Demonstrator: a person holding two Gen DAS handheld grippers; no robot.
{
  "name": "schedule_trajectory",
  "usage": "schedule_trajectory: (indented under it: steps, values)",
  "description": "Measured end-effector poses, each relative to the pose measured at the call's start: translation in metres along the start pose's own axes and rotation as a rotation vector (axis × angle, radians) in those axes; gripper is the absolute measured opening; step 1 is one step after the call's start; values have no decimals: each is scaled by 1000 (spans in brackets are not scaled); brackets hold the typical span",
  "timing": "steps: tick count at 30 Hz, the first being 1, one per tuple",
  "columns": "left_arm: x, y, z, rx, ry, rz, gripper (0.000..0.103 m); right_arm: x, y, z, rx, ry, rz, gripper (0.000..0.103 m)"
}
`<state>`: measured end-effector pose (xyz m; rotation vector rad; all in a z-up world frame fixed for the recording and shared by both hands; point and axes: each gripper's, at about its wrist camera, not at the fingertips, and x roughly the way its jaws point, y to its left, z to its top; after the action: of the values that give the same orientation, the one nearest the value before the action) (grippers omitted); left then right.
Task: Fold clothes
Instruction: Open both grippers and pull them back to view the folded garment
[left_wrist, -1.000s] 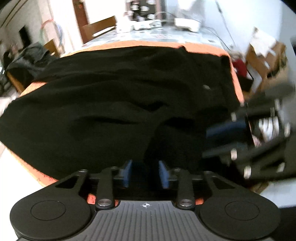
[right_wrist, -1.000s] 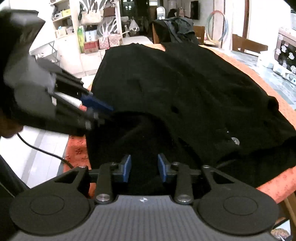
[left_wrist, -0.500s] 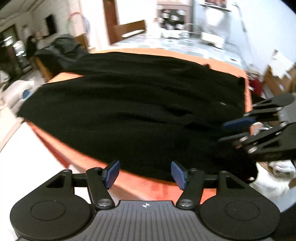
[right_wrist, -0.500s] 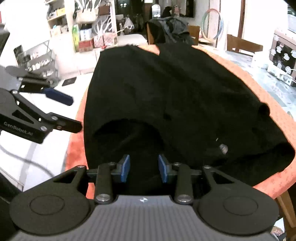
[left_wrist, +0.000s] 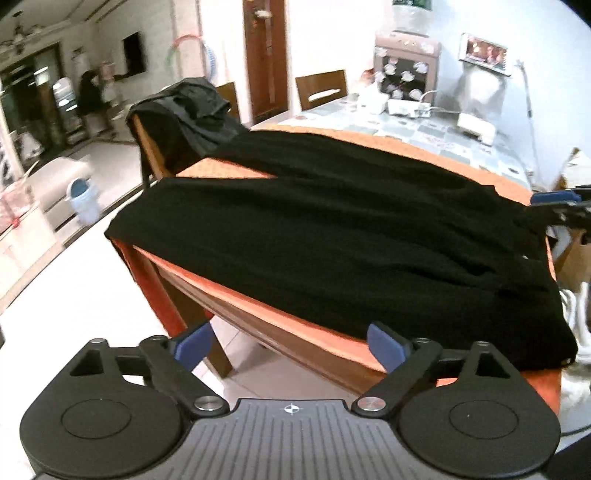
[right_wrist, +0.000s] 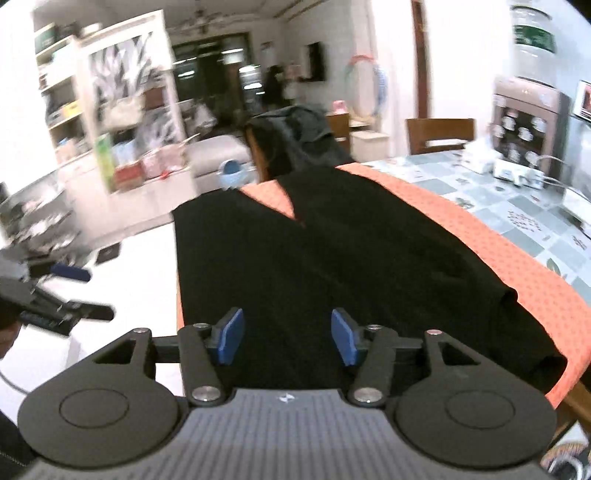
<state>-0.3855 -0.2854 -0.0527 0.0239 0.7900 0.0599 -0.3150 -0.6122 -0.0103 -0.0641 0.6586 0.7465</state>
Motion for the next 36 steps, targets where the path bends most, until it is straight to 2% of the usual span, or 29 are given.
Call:
schedule_trajectory:
  steps: [2, 4, 6, 12, 20, 25, 30, 36]
  values:
    - [-2, 29, 4, 29, -20, -23, 101, 9, 18, 9, 58, -12, -47, 65]
    - [-5, 60, 9, 63, -47, -48, 103, 21, 34, 20, 117, -39, -89, 77]
    - [-4, 86, 15, 93, -59, -65, 103, 34, 50, 32, 175, -81, -126, 85]
    - [18, 150, 39, 146, -56, -112, 103, 79, 83, 63, 269, -119, -237, 90]
    - [87, 235, 104, 249, -80, -208, 103, 160, 107, 93, 314, -135, -340, 91]
    - [142, 286, 161, 328, -90, -281, 103, 217, 113, 119, 381, -197, -421, 91]
    - [198, 325, 219, 412, -82, -351, 103, 268, 118, 151, 427, -233, -491, 91]
    - [263, 357, 270, 507, -78, -452, 103, 319, 129, 189, 388, -230, -576, 91]
